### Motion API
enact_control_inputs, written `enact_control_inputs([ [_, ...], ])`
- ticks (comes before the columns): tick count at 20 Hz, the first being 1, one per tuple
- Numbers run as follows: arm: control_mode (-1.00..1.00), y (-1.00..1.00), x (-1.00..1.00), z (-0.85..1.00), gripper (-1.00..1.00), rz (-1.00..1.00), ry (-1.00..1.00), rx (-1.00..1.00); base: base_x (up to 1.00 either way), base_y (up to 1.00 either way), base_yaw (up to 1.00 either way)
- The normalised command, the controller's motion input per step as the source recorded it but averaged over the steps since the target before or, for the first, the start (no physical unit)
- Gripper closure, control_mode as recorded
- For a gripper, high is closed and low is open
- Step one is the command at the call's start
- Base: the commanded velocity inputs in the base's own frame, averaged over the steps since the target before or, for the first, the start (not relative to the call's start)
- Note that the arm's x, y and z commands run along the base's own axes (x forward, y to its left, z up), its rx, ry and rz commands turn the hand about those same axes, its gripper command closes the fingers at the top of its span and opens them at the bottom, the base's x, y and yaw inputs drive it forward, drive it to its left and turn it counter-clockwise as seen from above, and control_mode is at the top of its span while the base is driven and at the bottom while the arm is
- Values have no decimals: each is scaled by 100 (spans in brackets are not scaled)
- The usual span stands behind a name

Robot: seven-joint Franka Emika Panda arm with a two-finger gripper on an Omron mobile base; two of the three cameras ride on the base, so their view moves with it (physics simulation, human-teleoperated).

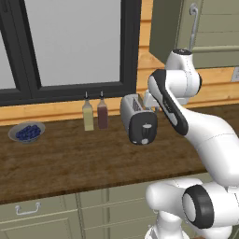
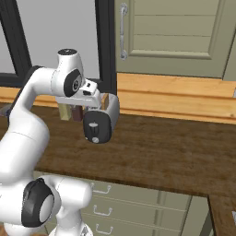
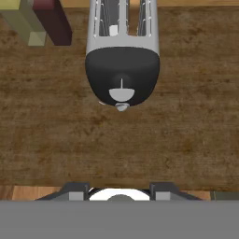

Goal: Start the toaster. Once the lever pops up, take the bread to the plate on the dining counter.

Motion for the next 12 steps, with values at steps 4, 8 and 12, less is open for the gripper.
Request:
enact_control_inputs([
  [4, -100, 0, 2, -8, -100, 0, -1, 0, 0, 0, 0],
  [8, -100, 0, 21, -10, -100, 0, -1, 0, 0, 0, 0],
  [12, -100, 0, 27, -11, -100, 0, 0, 0, 0, 0, 0],
])
